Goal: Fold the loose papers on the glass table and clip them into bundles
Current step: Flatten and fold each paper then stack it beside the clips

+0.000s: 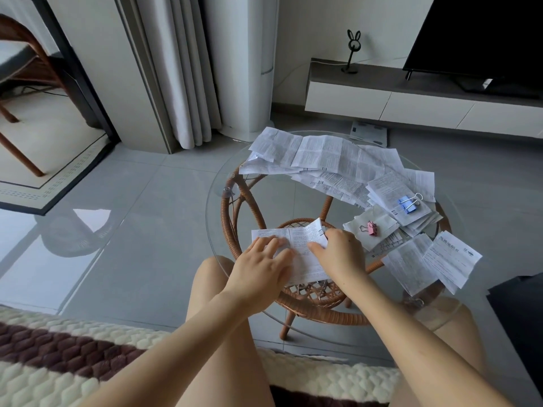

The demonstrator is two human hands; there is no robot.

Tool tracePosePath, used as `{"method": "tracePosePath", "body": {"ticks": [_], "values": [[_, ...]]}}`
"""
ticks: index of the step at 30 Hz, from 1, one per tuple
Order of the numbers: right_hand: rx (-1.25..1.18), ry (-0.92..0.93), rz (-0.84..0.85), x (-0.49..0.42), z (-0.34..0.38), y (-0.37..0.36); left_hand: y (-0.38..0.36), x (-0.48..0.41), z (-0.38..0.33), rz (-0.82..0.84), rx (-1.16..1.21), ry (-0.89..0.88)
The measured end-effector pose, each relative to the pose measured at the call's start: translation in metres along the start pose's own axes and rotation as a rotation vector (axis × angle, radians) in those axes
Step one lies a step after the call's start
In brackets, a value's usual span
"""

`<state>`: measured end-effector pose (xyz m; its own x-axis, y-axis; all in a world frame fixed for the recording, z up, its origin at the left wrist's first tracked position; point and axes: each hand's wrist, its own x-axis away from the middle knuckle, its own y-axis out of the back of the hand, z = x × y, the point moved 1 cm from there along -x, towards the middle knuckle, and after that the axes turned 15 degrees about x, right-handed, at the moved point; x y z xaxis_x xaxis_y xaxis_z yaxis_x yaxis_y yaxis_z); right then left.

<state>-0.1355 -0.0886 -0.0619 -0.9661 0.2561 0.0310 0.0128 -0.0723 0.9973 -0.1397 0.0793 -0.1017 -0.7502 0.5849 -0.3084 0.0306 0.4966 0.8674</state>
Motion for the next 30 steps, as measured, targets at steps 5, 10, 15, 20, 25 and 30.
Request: {"method": "tracePosePath", "body": {"ticks": [5,10,15,20,25,30], "values": [[-0.048,-0.059,-0.205,0.026,-0.003,-0.006,-0.003,-0.001,-0.006,-0.005,-0.035,0.018],[-0.008,-0.010,-0.345,0.055,-0.002,-0.036,-0.001,-0.002,-0.011,0.001,-0.073,0.040],[-0.105,0.036,-0.379,0.054,-0.015,-0.042,-0.003,0.002,-0.004,0.080,-0.056,0.050],[-0.108,0.105,-0.375,0.054,-0.031,-0.039,0.003,0.015,0.015,0.200,0.070,0.029],[-0.167,0.137,-0.320,0.050,-0.037,-0.039,0.016,0.026,0.029,0.254,0.061,0.000],[-0.164,0.083,-0.397,0.054,-0.040,-0.037,0.025,0.038,0.021,0.226,0.056,-0.042]]}}
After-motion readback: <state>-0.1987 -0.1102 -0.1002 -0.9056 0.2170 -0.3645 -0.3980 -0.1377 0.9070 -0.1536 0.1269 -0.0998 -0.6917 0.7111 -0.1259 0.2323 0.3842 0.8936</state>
